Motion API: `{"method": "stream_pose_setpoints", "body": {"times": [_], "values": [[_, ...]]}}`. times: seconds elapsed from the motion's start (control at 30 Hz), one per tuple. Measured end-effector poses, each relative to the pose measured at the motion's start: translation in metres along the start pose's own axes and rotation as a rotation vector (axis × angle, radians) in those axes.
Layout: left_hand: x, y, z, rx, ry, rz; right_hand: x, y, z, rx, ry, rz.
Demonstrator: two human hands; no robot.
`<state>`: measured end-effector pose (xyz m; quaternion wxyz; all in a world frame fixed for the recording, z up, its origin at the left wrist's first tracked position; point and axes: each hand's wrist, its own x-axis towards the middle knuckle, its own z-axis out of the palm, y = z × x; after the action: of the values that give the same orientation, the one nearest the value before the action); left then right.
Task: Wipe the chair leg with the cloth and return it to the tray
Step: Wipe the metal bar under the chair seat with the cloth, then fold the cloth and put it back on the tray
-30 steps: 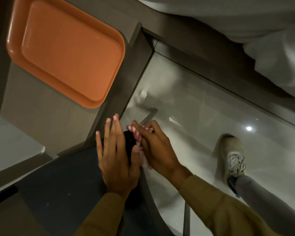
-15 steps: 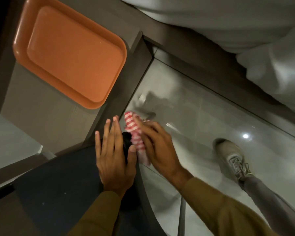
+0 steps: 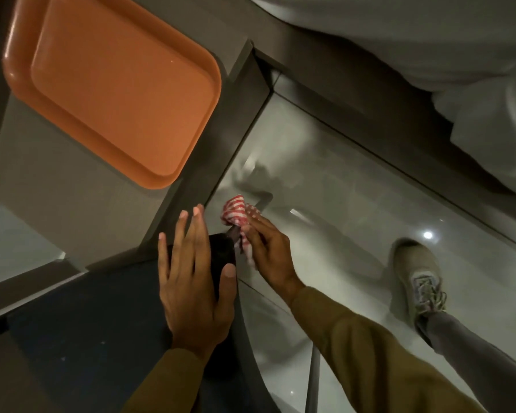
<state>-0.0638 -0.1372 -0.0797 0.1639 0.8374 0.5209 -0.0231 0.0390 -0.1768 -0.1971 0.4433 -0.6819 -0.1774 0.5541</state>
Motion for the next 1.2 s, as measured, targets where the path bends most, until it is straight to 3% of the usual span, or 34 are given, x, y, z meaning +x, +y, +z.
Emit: {"method": "stream_pose_setpoints", "body": {"times": [0.2,0.3,0.4,0.5,0.67,0.77,0.83,0.9,0.97,1.07,1.2], "values": [[0.001,-0.002,0.001,-0.003,-0.018,-0.008,0.062,0.023,-0.003,-0.046,0.038,0.21],[0.0,-0.003,0.002,0.012,-0.009,0.006,0.084,0.019,-0.005,0.091,0.029,0.41],[-0.001,-0.006,0.001,0.019,-0.039,0.022,0.086,0.005,-0.021,-0.072,0.0,0.406],[-0.001,-0.008,-0.002,0.021,-0.049,0.042,0.065,-0.021,-0.058,0.038,0.132,0.396],[0.0,-0.01,-0.006,0.05,-0.123,0.026,0.032,-0.079,-0.134,0.729,-0.142,0.552],[0.005,-0.002,-0.016,-0.008,-0.22,-0.013,0.029,-0.141,-0.155,0.769,-0.306,0.544],[0.009,0.003,-0.029,-0.179,-0.247,-0.131,0.029,-0.184,-0.151,0.569,-0.396,0.46],[0.022,0.008,-0.054,-0.675,-0.292,-0.454,0.035,-0.223,-0.141,0.353,-0.412,0.354],[0.053,0.012,-0.074,-1.179,-0.21,-0.701,0.047,-0.255,-0.128,0.238,-0.399,0.296],[0.104,0.011,-0.101,-1.49,-0.141,-0.714,0.065,-0.301,-0.093,0.226,-0.499,0.345],[0.144,0.004,-0.125,-1.646,-0.092,-0.698,0.088,-0.342,-0.045,0.058,-0.638,0.321]]}}
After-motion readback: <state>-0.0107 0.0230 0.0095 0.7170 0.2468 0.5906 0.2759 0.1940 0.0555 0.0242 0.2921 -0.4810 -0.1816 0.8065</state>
